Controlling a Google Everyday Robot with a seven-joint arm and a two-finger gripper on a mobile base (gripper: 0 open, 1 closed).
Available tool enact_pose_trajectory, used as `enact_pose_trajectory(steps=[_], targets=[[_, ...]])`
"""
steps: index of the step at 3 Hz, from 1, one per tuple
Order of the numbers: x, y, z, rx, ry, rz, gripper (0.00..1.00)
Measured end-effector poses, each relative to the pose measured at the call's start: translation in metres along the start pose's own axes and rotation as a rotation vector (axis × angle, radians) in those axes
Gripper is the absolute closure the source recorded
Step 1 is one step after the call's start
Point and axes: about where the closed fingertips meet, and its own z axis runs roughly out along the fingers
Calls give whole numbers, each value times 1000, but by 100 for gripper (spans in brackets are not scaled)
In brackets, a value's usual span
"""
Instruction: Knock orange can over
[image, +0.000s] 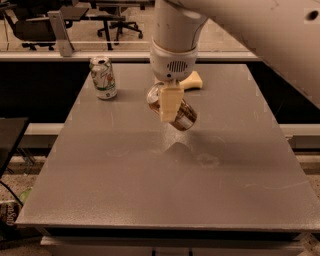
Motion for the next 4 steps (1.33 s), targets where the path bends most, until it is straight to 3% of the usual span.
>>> enact_pose_trajectory(steps=[1,2,4], targets=[[13,2,18,1,77,-59,75],[20,4,25,-10,91,-79,51],[22,17,31,-79,44,-164,6]])
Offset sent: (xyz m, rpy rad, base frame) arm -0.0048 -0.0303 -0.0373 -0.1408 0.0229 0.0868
